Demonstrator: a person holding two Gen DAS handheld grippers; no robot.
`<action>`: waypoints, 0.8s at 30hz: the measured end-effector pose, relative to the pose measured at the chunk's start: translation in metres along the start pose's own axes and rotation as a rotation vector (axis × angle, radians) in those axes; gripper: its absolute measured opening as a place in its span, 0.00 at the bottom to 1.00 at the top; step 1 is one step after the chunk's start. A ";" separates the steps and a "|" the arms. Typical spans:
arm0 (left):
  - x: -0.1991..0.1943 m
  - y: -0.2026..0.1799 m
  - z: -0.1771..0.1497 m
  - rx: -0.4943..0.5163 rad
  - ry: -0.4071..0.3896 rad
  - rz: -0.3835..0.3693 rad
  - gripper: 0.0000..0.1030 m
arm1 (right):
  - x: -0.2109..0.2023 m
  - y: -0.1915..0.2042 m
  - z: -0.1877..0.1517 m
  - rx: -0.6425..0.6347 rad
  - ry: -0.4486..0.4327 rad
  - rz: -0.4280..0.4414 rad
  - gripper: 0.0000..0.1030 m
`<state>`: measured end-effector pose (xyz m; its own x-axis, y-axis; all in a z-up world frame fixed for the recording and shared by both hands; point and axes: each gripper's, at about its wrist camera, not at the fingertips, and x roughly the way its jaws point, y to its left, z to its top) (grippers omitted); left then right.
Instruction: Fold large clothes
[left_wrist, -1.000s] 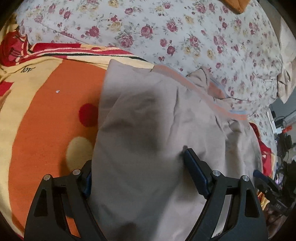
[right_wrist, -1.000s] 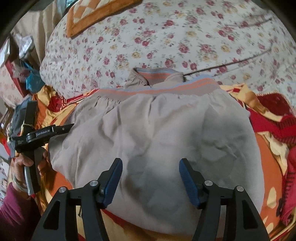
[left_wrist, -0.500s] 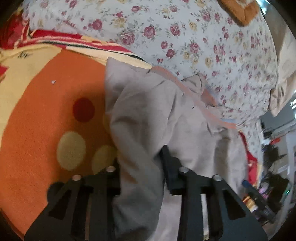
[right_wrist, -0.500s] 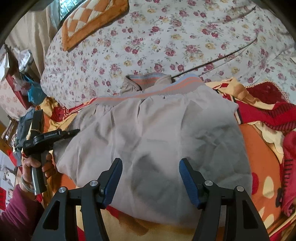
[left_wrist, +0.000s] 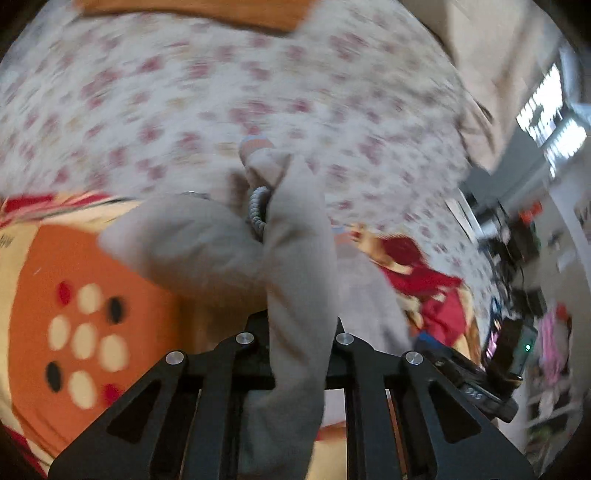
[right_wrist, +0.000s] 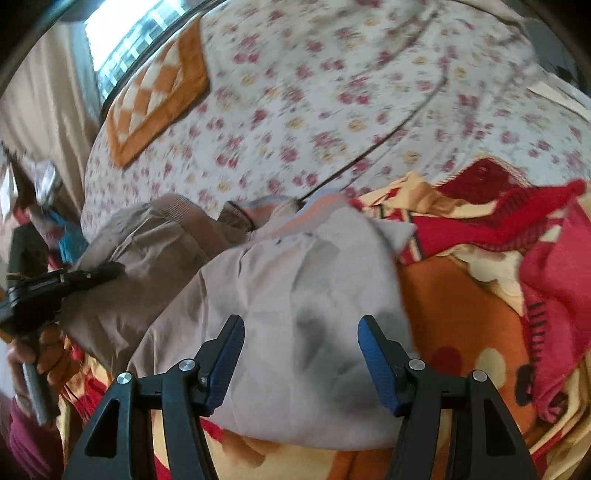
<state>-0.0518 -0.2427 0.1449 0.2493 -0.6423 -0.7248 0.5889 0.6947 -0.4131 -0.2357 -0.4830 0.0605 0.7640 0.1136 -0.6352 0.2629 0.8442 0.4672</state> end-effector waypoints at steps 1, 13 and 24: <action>0.013 -0.022 0.002 0.029 0.020 -0.005 0.10 | -0.004 -0.006 0.001 0.016 -0.012 0.009 0.60; 0.144 -0.105 -0.030 0.087 0.180 0.017 0.11 | -0.038 -0.063 0.010 0.163 -0.105 -0.009 0.60; 0.066 -0.101 -0.047 0.162 0.185 -0.190 0.58 | -0.038 -0.064 0.007 0.231 -0.109 0.049 0.67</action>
<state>-0.1309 -0.3399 0.1132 -0.0127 -0.6759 -0.7369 0.7304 0.4971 -0.4685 -0.2778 -0.5453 0.0592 0.8349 0.0842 -0.5440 0.3417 0.6955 0.6321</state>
